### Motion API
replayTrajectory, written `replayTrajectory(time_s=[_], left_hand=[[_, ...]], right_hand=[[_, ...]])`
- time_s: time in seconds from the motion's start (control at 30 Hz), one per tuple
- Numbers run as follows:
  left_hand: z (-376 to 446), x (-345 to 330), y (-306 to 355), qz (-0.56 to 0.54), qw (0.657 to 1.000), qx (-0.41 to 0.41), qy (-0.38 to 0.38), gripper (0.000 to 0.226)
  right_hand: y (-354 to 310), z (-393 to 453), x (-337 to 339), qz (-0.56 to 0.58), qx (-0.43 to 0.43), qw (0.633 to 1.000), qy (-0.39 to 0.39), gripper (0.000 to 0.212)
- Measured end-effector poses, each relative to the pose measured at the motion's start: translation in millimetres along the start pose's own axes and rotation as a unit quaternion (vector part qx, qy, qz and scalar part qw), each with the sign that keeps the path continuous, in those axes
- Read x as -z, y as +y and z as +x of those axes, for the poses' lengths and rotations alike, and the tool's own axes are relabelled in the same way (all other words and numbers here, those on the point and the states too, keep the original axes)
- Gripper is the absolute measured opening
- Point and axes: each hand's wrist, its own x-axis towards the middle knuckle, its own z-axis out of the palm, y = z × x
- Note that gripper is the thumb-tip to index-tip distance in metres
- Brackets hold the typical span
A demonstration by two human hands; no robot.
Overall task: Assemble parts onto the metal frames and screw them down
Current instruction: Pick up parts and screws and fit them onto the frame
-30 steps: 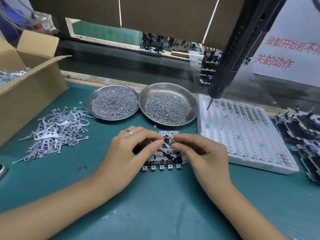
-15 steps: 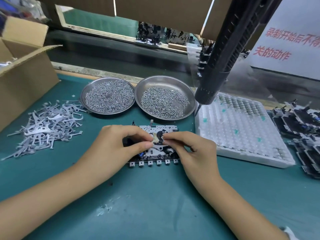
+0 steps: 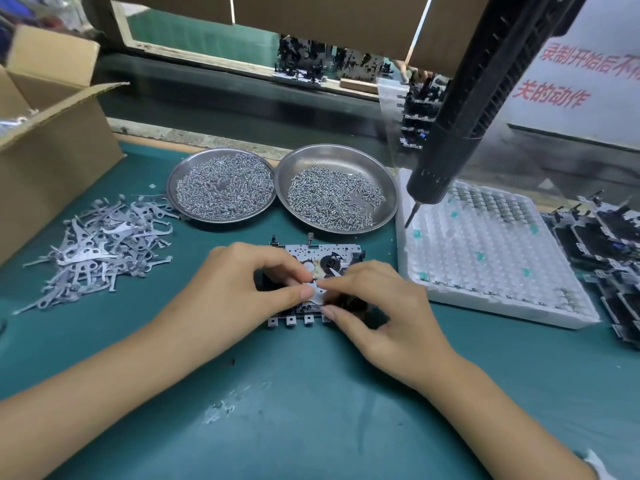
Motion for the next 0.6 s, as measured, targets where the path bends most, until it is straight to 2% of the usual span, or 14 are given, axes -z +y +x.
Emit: replayTrajectory(time_s=[0.2,0.37,0.6], left_hand=[[-1.3,0.0,0.5,-0.006,1.000,-0.007,-0.006,0.015],[-0.8,0.2,0.7,-0.010,1.000,-0.015,-0.021,0.018],[2.0,4.2,0.5,-0.004,0.999,-0.025,-0.039,0.023]], right_hand=[[3.1,-2.3,-1.1,0.016,-0.001,1.000,-0.010,0.025],[2.7,-5.7,-5.4,-0.007,-0.021,1.000,0.016,0.019],[-0.3,-3.9,-3.5,0.014,-0.062,0.998,0.007,0.011]])
